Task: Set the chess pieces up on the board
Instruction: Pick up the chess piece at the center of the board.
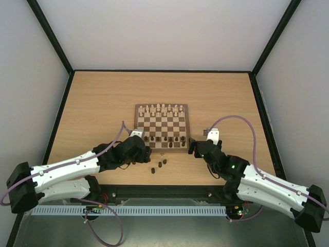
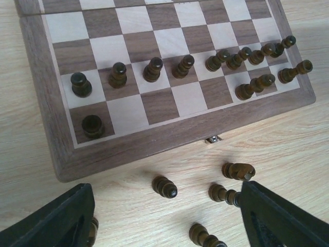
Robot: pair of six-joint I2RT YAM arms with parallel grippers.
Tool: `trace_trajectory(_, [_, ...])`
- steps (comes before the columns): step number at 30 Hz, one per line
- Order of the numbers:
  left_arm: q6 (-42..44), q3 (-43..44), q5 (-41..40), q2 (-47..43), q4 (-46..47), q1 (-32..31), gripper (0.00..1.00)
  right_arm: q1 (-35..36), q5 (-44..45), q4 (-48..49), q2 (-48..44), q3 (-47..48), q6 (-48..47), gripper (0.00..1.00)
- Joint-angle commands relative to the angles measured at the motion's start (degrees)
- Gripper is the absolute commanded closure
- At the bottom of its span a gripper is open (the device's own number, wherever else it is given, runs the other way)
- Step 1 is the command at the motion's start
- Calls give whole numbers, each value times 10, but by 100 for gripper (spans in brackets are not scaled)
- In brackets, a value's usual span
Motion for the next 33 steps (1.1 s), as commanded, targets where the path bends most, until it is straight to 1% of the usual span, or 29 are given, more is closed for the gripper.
trace_trajectory(1, [-36,-22,-26,10,27,-20,25,-2,17,1,8,1,0,1])
trace_trajectory(3, [-42,-24,-29,25,35,-26,32,-2,14,-1,4,3,0,1])
trace_trajectory(10, [-36,10,-40,105,40,-34,46,-2,1,-3,-20,-2,-3,1])
trace_trajectory(15, [-36,20,-49,121,42,-36,59,-2,-5,0,-16,-3,-5,1])
trace_trajectory(20, [-41,16,-49,127,53,-36,61,-2,-11,3,-7,-2,-6,1])
trace_trajectory(23, [-41,17,-44,140,57,-37,66,-3,-15,4,-5,0,-7,1])
trace_trajectory(33, [-45,25,-43,173,56,-39,74,-2,-23,5,-4,-1,-8,1])
